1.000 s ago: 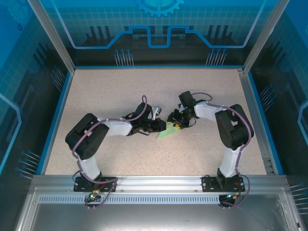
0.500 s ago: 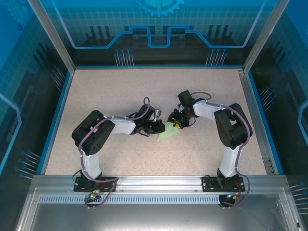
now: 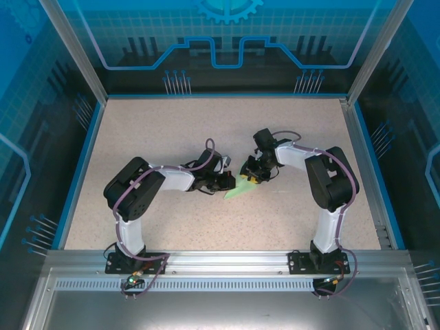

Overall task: Fold a paper plane with a square sheet of paper (pick it up from the middle)
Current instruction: Fourth fold the wing at the center of the table.

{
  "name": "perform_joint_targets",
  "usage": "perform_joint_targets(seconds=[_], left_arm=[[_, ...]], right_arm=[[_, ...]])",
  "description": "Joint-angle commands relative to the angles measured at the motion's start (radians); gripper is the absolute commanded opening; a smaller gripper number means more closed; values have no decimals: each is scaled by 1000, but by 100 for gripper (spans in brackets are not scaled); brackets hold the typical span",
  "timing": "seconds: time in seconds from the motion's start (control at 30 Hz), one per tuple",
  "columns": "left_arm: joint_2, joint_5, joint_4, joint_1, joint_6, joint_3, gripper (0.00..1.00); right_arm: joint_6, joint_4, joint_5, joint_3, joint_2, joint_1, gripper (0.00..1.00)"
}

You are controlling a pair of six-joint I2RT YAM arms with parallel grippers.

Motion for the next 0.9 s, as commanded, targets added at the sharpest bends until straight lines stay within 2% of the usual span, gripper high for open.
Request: perform_joint_targets(seconds=[0.0, 0.37, 0.6, 0.87], left_arm=[[-2, -7, -40, -4, 20, 17, 7], [-53, 31, 24, -4, -1, 11, 9], [-14, 42, 50, -4, -9, 38, 9], [42, 28, -8, -6, 9, 100, 9]], right_arm=[[-12, -120, 123, -51, 99, 12, 36], [-25, -144, 121, -33, 137, 15, 38], [-26, -157, 119, -24, 151, 18, 38], [-25, -156, 116, -20, 153, 18, 38]])
